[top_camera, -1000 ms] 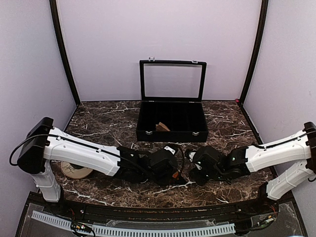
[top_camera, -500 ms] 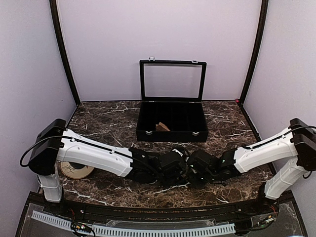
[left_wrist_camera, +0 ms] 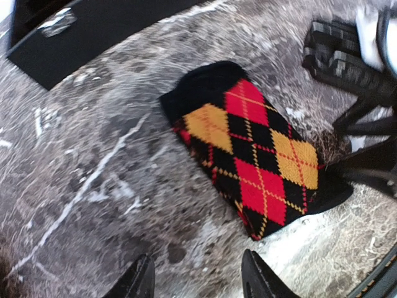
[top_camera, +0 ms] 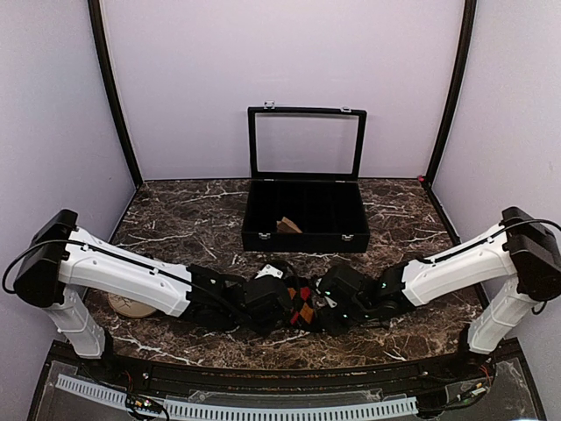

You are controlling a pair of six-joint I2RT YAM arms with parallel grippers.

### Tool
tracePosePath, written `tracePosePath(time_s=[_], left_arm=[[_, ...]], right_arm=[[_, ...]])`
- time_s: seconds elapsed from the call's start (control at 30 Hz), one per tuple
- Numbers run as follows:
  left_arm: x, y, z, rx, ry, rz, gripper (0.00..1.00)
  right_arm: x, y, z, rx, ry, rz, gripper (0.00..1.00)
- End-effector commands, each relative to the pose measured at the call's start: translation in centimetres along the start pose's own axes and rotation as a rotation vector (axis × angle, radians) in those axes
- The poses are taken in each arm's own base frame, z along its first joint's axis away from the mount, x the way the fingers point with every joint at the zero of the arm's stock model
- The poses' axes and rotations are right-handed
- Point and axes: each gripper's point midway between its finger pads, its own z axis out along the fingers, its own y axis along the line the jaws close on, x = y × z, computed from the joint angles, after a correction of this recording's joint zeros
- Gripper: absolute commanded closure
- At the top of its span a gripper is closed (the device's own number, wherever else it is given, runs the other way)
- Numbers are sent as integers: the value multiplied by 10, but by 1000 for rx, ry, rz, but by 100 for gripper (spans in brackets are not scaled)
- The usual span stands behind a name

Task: Roll the socks
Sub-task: Rotate the sock at the center of the board.

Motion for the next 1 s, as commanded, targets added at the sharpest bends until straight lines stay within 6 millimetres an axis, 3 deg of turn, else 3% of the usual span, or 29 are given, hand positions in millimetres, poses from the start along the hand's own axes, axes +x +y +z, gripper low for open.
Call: tracePosePath(time_s=[0.0, 0.17, 0.63, 0.97], left_arm=[[-3, 19, -20, -30, -44, -114, 50], [-4, 25, -29, -42, -63, -123, 50], [-11, 11, -47, -46, -124, 60, 50], [-16, -36, -39, 50, -130, 333, 49]], right_arm=[[11, 14, 6, -19, 56, 26, 60], [4, 9, 1, 41, 48, 49, 58], [-24, -16, -26, 124, -62, 77, 44], [-30, -32, -35, 112, -95, 118, 41]])
